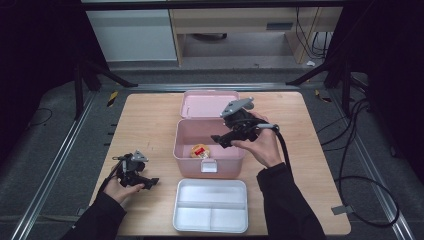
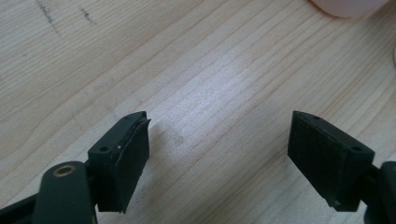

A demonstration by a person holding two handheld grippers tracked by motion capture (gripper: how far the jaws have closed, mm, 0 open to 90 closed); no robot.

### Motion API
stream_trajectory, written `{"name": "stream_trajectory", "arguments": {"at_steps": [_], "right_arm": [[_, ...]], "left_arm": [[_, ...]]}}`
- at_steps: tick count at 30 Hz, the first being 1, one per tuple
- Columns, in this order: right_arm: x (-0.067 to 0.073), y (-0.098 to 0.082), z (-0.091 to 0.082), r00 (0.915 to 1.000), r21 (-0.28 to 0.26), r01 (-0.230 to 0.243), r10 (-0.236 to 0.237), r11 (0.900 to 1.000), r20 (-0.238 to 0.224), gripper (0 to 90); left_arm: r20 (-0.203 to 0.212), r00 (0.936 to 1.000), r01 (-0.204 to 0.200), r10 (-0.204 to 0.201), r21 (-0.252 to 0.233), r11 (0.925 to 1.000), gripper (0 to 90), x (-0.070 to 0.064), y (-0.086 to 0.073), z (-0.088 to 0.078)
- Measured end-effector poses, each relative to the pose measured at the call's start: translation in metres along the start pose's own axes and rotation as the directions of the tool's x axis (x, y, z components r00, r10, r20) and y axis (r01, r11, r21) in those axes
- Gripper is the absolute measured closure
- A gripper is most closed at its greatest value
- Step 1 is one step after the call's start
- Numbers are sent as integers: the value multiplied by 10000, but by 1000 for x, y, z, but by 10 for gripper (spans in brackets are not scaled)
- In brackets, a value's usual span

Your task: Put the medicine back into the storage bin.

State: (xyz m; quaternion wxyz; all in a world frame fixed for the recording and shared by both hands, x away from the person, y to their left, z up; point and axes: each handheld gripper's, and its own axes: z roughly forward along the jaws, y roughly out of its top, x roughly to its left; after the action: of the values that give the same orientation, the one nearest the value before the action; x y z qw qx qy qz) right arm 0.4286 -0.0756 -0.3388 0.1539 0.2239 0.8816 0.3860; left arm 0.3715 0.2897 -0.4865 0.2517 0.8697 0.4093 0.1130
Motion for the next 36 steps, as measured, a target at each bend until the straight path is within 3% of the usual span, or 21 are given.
{"name": "stream_trajectory", "arguments": {"at_steps": [9, 16, 23, 26, 33, 36], "right_arm": [[4, -39, -47, 9992, -271, 96, -85, 9996, 379, 271], [12, -74, -67, 9992, -255, 96, -86, 9996, 381, 287], [25, -103, -62, 9999, 3, 146, -146, 9999, -68, 321], [30, -113, -55, 9995, 213, 175, -169, 9996, -277, 321], [41, -126, -36, 9971, 837, 279, -218, 9961, -729, 335], [47, -129, -28, 9943, 1111, 530, -421, 9924, -980, 353]], "left_arm": [[196, 9989, -427, 433, -286, 9987, 219, -7, 6, -8], [373, 9964, -736, 761, -647, 9952, 233, -14, 12, -19], [641, 9907, -1145, 1203, -877, 9895, 261, -24, 17, -27], [810, 9855, -1420, 1492, -886, 9859, 272, -32, 20, -29], [1236, 9632, -2267, 2386, -1031, 9685, 302, -54, 27, -33], [1334, 9548, -2530, 2658, -1053, 9617, 325, -63, 29, -35]]}}
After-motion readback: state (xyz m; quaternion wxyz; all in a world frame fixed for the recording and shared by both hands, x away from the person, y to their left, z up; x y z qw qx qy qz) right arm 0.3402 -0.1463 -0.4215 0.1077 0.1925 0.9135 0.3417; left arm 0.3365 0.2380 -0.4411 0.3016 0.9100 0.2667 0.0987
